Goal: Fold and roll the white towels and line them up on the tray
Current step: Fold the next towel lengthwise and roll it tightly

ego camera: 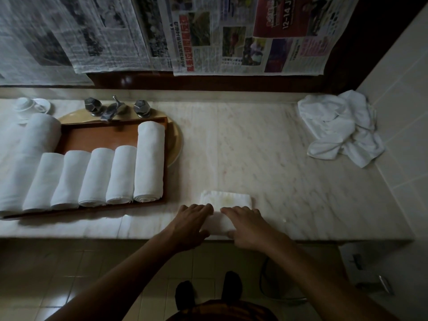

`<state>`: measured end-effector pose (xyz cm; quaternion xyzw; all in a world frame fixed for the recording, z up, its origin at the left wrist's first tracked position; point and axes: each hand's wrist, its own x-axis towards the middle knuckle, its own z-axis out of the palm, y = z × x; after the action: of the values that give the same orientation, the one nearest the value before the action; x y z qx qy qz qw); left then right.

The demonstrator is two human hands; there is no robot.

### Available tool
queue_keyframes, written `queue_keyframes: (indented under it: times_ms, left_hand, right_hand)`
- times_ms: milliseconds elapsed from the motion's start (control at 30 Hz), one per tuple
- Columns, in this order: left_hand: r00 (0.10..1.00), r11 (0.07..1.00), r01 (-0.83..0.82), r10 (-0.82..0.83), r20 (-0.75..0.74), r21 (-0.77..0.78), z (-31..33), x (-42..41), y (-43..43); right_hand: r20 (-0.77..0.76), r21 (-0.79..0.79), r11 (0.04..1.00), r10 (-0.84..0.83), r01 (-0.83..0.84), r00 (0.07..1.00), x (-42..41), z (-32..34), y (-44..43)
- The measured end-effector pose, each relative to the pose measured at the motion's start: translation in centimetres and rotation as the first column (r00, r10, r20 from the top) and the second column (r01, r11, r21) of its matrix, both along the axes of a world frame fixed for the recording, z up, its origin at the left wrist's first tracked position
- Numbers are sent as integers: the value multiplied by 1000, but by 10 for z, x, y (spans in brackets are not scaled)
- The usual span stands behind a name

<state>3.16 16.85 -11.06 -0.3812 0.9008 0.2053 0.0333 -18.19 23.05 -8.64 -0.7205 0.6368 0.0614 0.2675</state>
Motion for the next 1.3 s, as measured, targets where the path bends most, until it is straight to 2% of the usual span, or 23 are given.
queue_keyframes:
  times_ms: [100, 167, 233, 500, 733, 800, 900, 1033, 1100, 1200, 1300]
  left_hand:
    - [1000, 997, 0, -1, 16, 72, 8, -4, -14]
    - [1000, 990, -22, 19, 22, 142, 11, -8, -23]
    - [998, 971, -57, 58, 4, 231, 14, -9, -32]
    - [994, 966, -94, 79, 73, 239, -4, 14, -40]
    - [970, 912, -215, 241, -30, 348, -7, 23, -10]
    - [932, 855, -286, 353, -83, 432, -7, 19, -9]
    - [829, 747, -379, 536, -160, 546, -7, 11, -10]
    - [731, 675, -499, 665, -154, 543, -4, -4, -14]
    - [731, 656, -547, 677, -86, 520, -3, -9, -18]
    - [717, 628, -590, 697, -29, 507, -1, -13, -27]
    - [662, 571, -612, 748, -40, 548, 1, -14, -29]
  right_hand:
    - [-27, -275, 961, 17, -24, 1000, 10, -8, 21]
    - [-39, -364, 931, -23, 7, 999, 19, -16, 36]
    - [-73, -349, 936, -70, 40, 995, 27, -23, 45]
    - [-107, -355, 932, -126, 81, 986, 19, -38, 37]
    - [-68, -323, 945, -80, 54, 994, 7, -35, 24]
    - [-46, -268, 962, -65, 50, 997, 3, -30, 13]
    - [-36, -228, 973, -45, 35, 998, -2, -23, -8]
    - [-71, -139, 990, -31, 21, 997, -4, -16, -28]
    - [-91, -178, 983, -57, 40, 994, 2, -11, -29]
    - [-119, -343, 939, -72, 27, 990, 19, -11, -12]
    - [-152, -315, 948, -84, 32, 985, 31, -21, 6]
